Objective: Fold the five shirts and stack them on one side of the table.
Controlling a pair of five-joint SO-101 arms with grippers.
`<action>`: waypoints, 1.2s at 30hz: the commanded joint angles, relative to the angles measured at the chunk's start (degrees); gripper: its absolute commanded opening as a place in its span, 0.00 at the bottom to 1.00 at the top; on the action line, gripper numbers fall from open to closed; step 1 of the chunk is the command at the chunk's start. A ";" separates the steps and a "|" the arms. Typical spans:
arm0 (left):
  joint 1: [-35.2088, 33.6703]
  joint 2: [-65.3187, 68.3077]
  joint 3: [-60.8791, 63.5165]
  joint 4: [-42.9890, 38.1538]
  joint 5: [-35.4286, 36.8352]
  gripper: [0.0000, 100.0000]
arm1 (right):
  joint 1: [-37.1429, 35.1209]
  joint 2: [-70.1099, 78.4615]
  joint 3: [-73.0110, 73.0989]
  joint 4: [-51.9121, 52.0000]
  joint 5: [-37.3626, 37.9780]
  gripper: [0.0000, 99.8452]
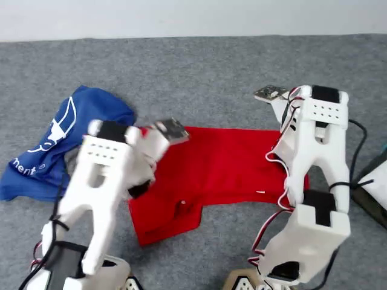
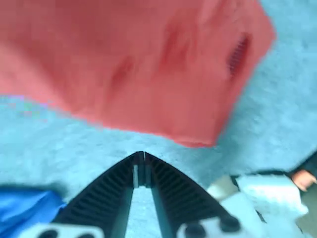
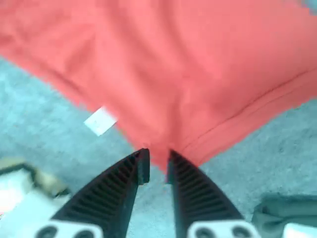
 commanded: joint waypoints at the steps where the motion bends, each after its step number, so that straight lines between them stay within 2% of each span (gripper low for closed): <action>1: 3.60 -2.55 1.71 1.67 1.76 0.00 | -0.04 -6.81 -2.02 2.86 -0.53 0.01; 4: 1.41 -6.86 -0.22 1.67 7.03 0.00 | -0.40 -12.26 0.79 2.86 -0.53 0.01; 12: -9.23 -27.43 -3.21 1.67 7.91 0.00 | -3.03 -29.93 16.26 2.59 -0.53 0.01; 19: -29.54 -40.70 -3.03 1.67 7.91 0.00 | -3.30 -39.60 28.92 2.33 -0.53 0.01; 25: -46.68 -42.29 -2.95 1.67 7.91 0.00 | -4.70 -44.35 30.15 -1.80 -2.73 0.01; 29: -54.86 -42.73 -0.92 1.67 7.91 0.00 | -10.86 -45.14 30.33 -2.51 -4.31 0.01; 36: -69.71 -42.73 -0.13 1.67 8.00 0.00 | -26.24 -45.23 30.33 -2.51 -4.48 0.01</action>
